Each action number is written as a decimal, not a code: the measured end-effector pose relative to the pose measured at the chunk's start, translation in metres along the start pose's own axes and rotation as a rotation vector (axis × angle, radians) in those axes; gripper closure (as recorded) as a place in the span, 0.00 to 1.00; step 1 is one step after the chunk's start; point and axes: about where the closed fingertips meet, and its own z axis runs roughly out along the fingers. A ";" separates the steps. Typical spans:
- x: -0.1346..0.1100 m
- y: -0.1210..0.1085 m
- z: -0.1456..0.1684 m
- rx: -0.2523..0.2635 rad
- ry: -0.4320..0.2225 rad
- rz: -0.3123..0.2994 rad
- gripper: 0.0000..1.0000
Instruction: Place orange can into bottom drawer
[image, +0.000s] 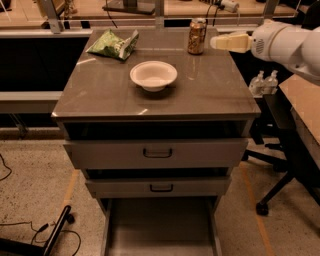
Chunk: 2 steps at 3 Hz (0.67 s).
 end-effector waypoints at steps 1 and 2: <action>0.014 -0.005 0.061 0.002 -0.048 0.053 0.00; 0.018 -0.003 0.103 0.001 -0.054 0.059 0.00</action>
Offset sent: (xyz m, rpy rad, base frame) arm 0.1418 0.0496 -0.0444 0.0568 -0.0170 -0.0232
